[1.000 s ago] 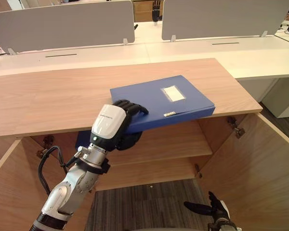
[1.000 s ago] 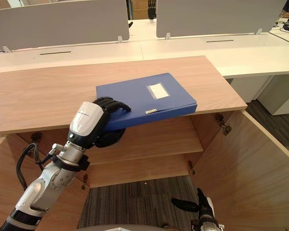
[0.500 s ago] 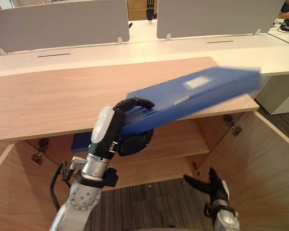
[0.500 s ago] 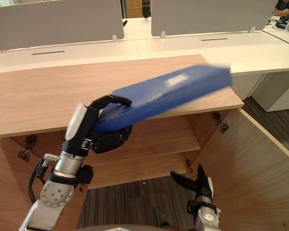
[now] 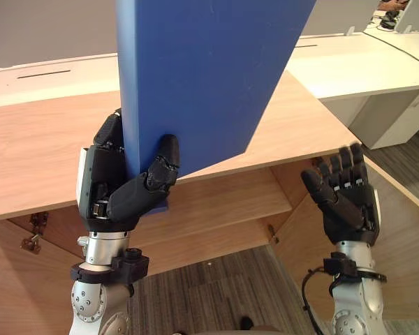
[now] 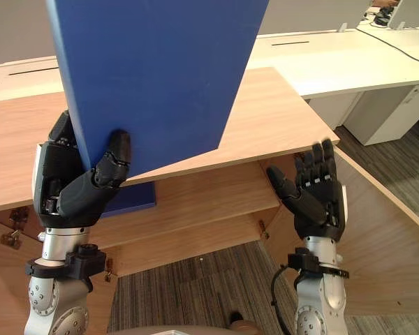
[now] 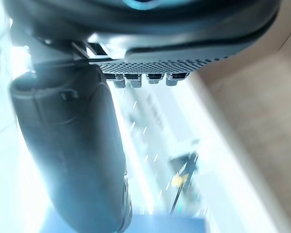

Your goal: Walk over to the cabinet, pick up the folder, carry it to the office cabinet, place the folder inside the office cabinet, then close the office cabinet door

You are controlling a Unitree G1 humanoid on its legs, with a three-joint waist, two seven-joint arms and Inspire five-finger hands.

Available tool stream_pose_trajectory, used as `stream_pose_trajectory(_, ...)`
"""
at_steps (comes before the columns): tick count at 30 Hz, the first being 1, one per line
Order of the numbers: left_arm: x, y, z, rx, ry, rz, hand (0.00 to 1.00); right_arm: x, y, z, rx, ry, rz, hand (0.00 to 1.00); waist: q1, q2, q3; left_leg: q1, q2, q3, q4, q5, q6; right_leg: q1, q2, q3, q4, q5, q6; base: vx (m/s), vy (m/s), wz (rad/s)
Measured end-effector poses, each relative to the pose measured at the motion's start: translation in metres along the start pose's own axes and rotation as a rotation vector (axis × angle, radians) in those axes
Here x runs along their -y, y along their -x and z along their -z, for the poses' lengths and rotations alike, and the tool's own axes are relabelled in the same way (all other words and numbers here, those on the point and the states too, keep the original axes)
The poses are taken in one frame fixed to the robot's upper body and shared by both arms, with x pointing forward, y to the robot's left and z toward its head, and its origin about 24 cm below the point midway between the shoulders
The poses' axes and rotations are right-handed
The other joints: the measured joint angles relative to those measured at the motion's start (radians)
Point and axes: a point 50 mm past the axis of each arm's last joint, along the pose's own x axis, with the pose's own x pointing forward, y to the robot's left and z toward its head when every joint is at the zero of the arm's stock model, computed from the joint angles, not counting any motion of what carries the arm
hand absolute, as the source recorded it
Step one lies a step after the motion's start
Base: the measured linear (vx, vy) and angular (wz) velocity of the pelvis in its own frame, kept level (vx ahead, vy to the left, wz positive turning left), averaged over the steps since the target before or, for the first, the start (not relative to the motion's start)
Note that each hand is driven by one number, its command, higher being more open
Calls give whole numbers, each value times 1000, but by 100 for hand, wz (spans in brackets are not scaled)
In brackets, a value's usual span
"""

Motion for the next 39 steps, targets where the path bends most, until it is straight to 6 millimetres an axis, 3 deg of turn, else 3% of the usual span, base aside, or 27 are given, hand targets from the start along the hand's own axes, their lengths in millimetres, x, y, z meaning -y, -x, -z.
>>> stream_pose_trajectory(6, 1, 4, 19, -103, 104, 64, 0, -29, -33, -4, 33, -20, -242, 100, 15, 0, 0, -2, -3, -3, 4, -1, 2, -1, -5, 0, 4, 7, 11, -28, -9, 1)
stream_pose_trajectory(12, -4, 11, 39, -222, 125, 67, 0, -27, -50, 9, -35, 19, -290, 100, 30, 1, 0, -12, -4, -13, 11, 0, 4, -1, -12, -7, 4, 11, 17, -50, -24, 5)
stream_pose_trajectory(13, -5, 12, 40, -233, 129, 64, 0, -25, -53, 12, -53, 12, -298, 0, 30, 1, 0, -16, -5, -17, 13, 0, 5, -1, -14, -13, 3, 12, 18, -37, -24, 10)
stream_pose_trajectory(21, -12, 13, 40, -242, 169, 54, 0, -22, -78, 15, -102, -15, -342, 0, 44, 3, -2, -20, -10, -36, 15, 7, 15, 5, -21, -34, 3, 14, 21, -32, -21, 8)
stream_pose_trajectory(28, -17, 15, 40, -247, 150, 46, 0, -28, -78, 17, -129, -55, -386, 0, 59, 8, -16, -31, -22, -74, 9, 19, 24, 10, -33, -67, 2, 16, 24, -39, -18, 17)
stream_pose_trajectory(29, -18, 15, 40, -248, 124, 48, 100, -31, -78, 17, -117, -72, -385, 0, 61, 9, -23, -37, -26, -85, 6, 24, 26, 10, -38, -79, 2, 16, 24, -35, -14, 19)
stream_pose_trajectory(39, -39, 23, 23, -95, -106, -199, 100, -70, -73, 11, 41, -103, -431, 0, 86, 10, -29, -53, -38, -144, -16, 57, 30, 16, -50, -133, 2, 16, 24, -54, -27, 19)
